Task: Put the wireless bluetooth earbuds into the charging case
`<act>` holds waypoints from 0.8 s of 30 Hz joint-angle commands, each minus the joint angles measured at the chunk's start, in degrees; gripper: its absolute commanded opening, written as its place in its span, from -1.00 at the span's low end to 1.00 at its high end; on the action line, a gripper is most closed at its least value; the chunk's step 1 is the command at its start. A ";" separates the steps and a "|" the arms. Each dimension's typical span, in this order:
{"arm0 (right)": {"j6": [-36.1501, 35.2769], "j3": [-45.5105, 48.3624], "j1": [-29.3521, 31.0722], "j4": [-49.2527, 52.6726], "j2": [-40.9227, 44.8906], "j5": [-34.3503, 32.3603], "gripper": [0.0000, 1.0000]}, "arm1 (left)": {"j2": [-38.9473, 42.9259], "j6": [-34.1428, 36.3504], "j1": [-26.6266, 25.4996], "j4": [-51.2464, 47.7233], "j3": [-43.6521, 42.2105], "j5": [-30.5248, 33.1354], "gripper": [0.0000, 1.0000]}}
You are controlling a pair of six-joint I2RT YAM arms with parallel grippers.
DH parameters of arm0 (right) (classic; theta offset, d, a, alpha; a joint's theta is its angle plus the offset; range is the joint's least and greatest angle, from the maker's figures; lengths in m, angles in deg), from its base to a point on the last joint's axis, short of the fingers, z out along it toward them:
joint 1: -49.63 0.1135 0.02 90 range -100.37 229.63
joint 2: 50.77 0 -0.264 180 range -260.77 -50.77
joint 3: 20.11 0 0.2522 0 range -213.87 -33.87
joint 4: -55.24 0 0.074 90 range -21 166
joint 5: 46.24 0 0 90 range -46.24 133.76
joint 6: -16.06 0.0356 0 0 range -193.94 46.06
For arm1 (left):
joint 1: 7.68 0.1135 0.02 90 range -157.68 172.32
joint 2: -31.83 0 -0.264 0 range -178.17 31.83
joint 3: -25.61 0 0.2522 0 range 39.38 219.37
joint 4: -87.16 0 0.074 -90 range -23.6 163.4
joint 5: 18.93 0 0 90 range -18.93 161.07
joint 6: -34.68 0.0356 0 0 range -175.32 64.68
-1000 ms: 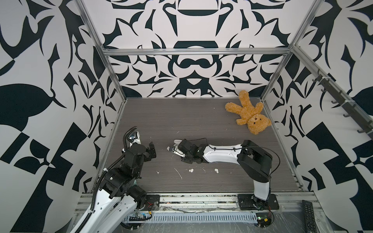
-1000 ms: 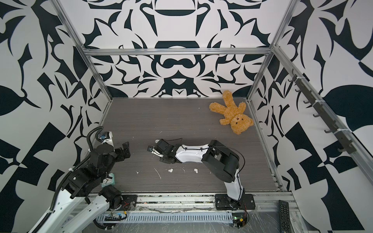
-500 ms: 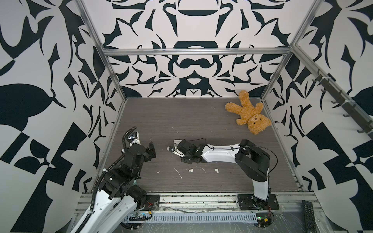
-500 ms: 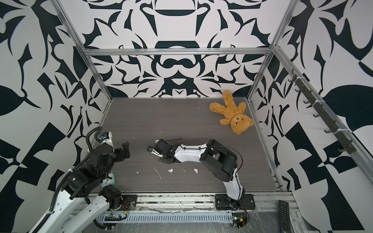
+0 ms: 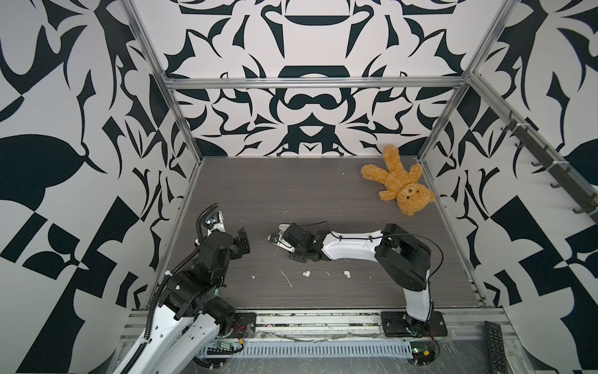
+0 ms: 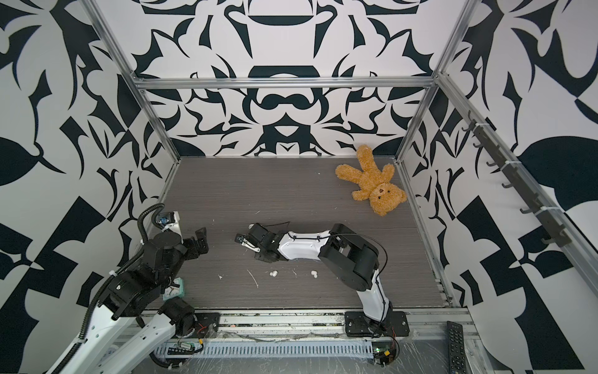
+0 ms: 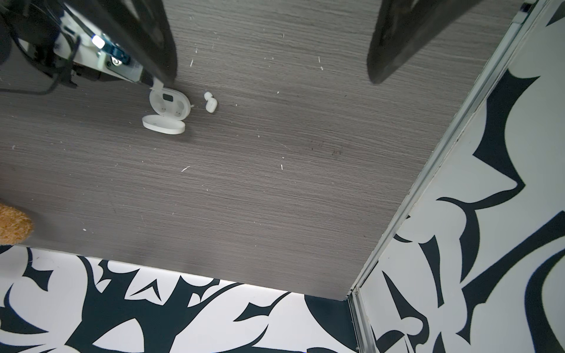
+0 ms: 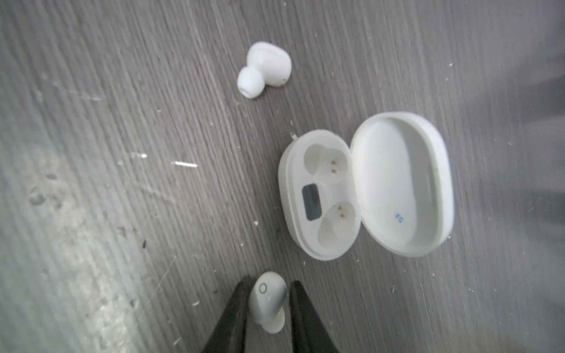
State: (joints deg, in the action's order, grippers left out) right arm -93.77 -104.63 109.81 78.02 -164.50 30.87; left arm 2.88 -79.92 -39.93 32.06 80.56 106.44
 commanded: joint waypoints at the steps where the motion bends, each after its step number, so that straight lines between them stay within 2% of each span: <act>1: 0.59 -1.78 -0.15 2.34 -0.76 -0.42 -0.47 | -0.02 -0.36 0.24 0.17 -0.49 1.01 0.98; 13: 1.37 -2.54 -0.26 7.56 -0.53 -0.25 -0.57 | -0.14 -0.36 0.24 0.10 -0.50 0.86 0.98; 24: 4.98 -2.36 -0.30 8.71 2.19 3.92 -0.63 | -0.14 -0.37 0.24 0.09 -0.49 0.85 0.99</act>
State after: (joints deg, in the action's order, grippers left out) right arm -90.93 -106.68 109.72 82.74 -164.67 32.14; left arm 2.77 -79.92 -39.93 32.06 80.56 106.44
